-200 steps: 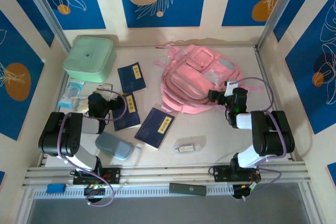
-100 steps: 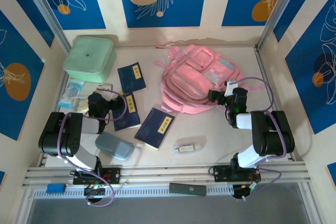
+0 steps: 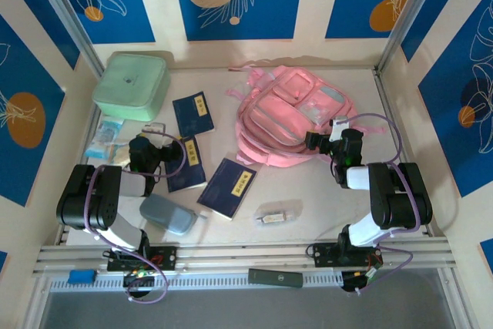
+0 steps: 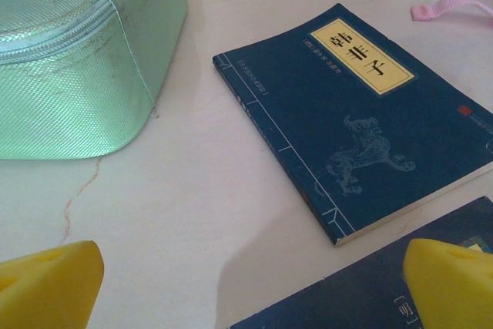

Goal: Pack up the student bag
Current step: Rotate the student bag at the top-right of the table.

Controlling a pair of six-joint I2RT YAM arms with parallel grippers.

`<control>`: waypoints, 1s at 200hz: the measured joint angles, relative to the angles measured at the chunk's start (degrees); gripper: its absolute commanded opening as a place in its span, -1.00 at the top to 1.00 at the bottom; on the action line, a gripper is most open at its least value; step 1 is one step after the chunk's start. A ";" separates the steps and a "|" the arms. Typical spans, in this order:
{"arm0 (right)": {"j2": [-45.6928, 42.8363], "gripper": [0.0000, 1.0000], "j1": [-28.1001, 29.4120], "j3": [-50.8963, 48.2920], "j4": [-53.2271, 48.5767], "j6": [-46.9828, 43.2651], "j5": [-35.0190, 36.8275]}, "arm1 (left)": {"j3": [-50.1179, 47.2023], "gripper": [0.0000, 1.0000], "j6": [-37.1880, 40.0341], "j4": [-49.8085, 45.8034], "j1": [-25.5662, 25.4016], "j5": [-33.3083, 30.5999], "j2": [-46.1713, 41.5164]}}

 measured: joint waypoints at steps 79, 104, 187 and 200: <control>-0.02 -0.98 0.09 0.02 -0.11 0.00 0.15 | 0.00 -0.99 0.00 0.07 0.00 0.44 0.00; -1.14 -0.98 0.44 0.37 -1.84 0.04 1.20 | -0.59 -0.99 0.00 1.62 0.00 0.87 -0.24; -17.42 -0.98 0.22 5.95 -19.50 5.33 5.70 | -2.27 -0.99 -0.50 -7.45 0.00 1.05 -17.49; -19.82 -0.98 -0.20 8.81 -25.55 9.14 6.16 | -0.42 -0.99 -1.33 -12.26 0.00 1.14 -21.59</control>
